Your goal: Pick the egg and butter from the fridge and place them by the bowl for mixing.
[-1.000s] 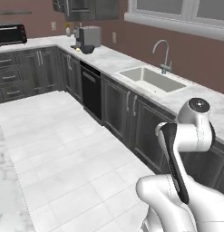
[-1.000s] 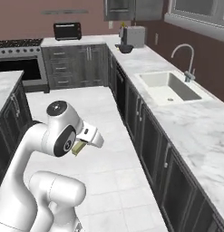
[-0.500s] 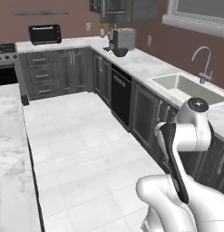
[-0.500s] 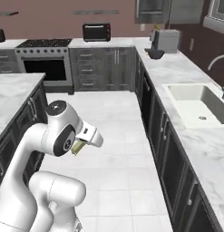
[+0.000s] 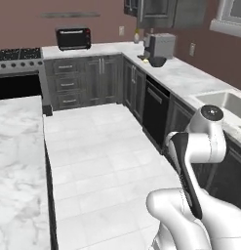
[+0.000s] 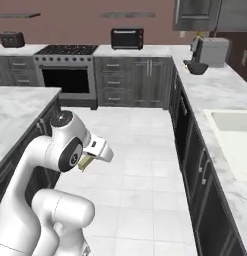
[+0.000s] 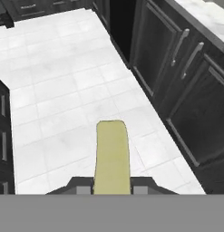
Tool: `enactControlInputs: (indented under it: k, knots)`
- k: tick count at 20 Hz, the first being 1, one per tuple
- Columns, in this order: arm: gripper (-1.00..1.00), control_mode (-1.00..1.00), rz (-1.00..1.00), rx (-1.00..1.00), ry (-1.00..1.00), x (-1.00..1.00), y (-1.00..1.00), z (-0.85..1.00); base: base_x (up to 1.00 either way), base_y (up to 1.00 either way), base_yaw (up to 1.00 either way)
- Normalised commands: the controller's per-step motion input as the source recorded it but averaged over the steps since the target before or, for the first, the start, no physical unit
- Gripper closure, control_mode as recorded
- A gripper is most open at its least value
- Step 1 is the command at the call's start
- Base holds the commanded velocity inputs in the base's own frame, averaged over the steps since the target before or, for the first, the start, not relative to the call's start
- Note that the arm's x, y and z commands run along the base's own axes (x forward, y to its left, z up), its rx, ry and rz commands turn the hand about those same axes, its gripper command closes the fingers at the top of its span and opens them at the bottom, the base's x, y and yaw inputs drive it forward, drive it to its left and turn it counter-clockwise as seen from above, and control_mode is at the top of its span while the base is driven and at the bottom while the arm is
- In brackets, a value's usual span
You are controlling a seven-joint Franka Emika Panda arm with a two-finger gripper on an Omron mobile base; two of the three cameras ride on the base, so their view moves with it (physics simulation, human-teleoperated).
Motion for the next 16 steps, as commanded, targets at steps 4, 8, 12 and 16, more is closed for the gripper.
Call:
enactControlInputs:
  k: [4,8,12,16]
  knots:
    - [1.00,1.00,0.00,0.00,0.00,0.00,0.00,0.00,0.80,-0.08,0.23]
    - [1.00,1.00,0.00,0.00,0.00,0.00,0.00,0.00,0.80,-0.09,0.20]
    - [1.00,1.00,0.00,0.00,0.00,0.00,0.00,0.00,0.81,-0.13,0.16]
    - [1.00,1.00,0.00,0.00,0.00,0.00,0.00,0.00,0.81,-0.16,0.13]
